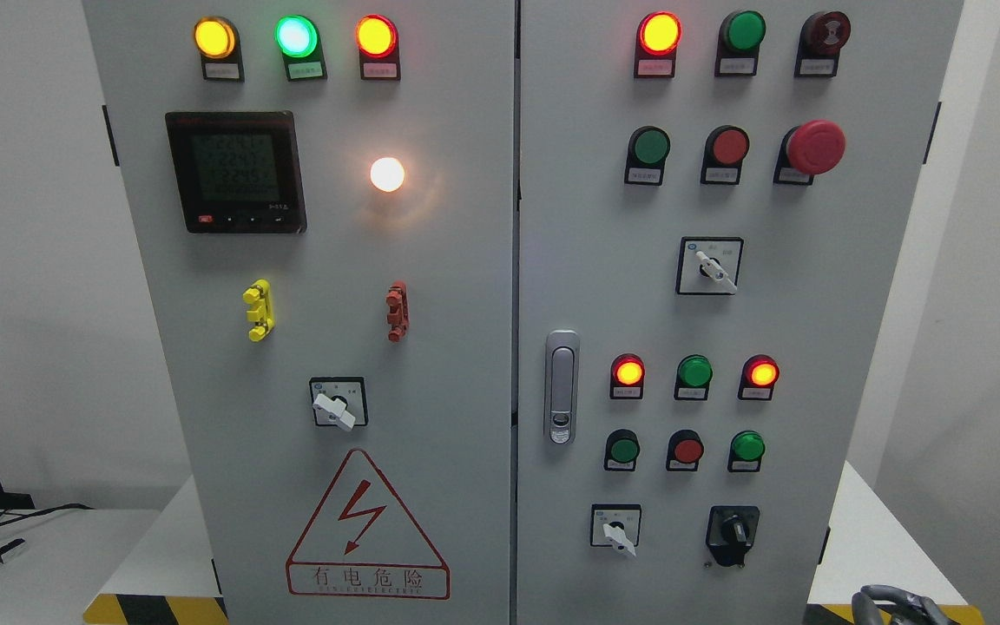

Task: Trip black knob to open circuit
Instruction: 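Raise the right hand up to the black rotary knob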

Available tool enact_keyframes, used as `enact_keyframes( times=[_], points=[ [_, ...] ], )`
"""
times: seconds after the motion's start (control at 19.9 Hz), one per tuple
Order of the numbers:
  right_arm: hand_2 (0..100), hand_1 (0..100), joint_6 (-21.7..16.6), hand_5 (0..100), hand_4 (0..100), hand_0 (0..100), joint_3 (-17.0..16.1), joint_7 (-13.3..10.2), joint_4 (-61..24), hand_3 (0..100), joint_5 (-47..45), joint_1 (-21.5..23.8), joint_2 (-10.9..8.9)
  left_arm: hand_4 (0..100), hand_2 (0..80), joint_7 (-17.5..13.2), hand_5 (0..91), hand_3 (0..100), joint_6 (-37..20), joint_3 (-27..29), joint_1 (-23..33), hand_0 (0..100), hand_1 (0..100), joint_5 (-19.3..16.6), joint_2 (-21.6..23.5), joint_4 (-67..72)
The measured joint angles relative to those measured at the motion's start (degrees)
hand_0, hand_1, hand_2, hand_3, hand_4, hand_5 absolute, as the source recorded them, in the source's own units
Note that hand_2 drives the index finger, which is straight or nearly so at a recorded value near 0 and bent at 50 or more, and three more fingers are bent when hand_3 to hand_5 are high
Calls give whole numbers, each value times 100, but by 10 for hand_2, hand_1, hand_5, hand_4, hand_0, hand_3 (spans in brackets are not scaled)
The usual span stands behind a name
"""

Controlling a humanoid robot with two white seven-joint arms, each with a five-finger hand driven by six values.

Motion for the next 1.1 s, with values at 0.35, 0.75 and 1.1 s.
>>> enact_keyframes(
  times=[0.35,0.75,1.1],
  points=[
    [435,753,47,944,1000,302,211,-95,111,1000,34,-183,15,0,0,0,0,0,0,0,0,120,389,0,0,0],
    [435,785,47,940,1000,347,388,-101,256,1000,156,-297,25,0,0,0,0,0,0,0,0,120,389,0,0,0],
    [434,787,63,938,1000,374,510,-101,409,1000,186,-429,30,0,0,0,0,0,0,0,0,120,389,0,1,0]
  ],
)
